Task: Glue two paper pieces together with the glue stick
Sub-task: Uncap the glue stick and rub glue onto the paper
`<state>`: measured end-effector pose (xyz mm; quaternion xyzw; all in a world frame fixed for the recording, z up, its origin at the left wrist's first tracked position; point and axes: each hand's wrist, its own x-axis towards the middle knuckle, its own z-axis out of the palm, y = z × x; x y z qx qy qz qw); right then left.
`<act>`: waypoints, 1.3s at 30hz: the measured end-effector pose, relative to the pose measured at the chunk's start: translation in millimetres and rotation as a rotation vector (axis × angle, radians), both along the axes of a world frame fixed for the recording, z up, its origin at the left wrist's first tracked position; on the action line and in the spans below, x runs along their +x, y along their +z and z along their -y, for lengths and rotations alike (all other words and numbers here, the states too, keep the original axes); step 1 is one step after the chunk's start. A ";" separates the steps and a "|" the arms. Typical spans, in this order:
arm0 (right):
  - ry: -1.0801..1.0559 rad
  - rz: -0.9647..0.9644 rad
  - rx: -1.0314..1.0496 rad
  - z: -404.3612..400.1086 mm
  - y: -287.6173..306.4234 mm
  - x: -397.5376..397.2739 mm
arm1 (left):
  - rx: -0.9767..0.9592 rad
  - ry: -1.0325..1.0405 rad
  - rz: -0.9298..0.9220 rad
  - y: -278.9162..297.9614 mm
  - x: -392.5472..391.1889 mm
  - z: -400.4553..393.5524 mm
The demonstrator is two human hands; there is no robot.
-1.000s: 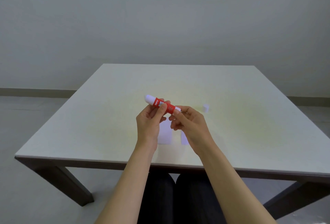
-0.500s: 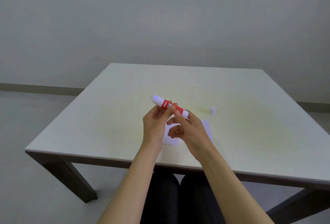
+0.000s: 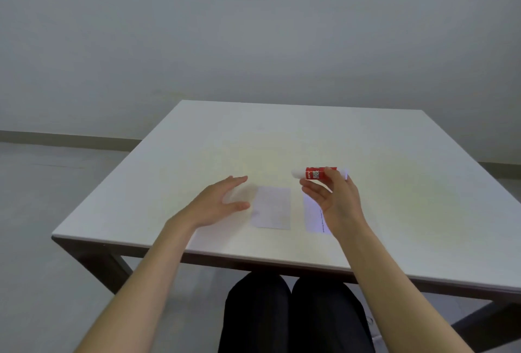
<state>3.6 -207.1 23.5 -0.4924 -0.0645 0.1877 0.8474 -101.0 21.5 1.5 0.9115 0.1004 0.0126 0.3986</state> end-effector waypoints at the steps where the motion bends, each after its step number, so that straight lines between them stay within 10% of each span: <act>1: 0.010 -0.017 -0.019 -5.7 -2.7 -0.9 | 0.016 -0.042 -0.025 0.5 3.3 0.5; 19: 0.034 0.539 -0.755 -49.6 -21.7 -10.5 | 0.414 -0.256 -0.229 -6.5 28.6 0.1; 39: 0.099 0.597 -0.786 -39.3 -13.5 -23.9 | 0.367 -0.248 -0.199 -12.2 27.7 -4.1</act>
